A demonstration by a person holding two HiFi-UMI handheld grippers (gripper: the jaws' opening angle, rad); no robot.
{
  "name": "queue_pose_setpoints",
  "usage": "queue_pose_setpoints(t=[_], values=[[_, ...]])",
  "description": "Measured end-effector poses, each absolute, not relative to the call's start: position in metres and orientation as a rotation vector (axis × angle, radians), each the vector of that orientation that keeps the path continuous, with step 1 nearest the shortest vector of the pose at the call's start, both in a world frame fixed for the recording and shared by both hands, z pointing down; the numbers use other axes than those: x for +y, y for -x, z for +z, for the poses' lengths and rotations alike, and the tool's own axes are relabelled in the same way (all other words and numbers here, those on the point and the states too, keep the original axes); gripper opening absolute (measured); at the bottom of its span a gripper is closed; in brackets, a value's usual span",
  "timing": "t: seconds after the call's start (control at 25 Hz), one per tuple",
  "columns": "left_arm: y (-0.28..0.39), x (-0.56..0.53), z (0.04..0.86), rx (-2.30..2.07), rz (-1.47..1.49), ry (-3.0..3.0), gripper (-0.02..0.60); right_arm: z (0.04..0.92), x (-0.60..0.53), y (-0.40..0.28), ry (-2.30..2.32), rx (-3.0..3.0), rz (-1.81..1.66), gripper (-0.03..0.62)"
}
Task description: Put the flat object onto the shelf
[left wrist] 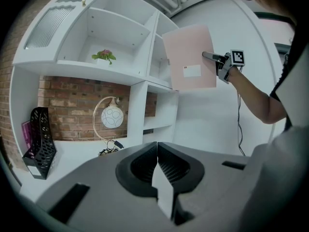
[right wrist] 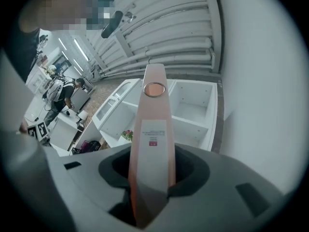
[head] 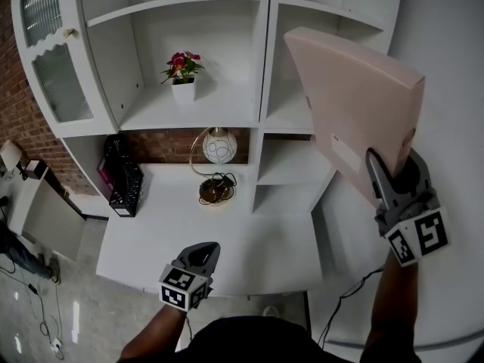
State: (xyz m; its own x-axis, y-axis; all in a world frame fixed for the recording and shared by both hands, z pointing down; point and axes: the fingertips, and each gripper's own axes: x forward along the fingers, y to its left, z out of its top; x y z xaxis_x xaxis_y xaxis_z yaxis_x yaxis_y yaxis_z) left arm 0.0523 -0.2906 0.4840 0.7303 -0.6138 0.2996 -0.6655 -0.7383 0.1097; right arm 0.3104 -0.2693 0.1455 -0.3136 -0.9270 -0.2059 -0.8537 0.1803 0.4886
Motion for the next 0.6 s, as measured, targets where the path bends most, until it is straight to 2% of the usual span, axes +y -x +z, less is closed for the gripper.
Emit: queue_pose_setpoints(t=[0.6], values=[[-0.045,-0.290,0.489,-1.068,0.362,-2.692,0.006,0.096,-0.303,-0.318,-1.749,-2.146,-1.014,0.172]])
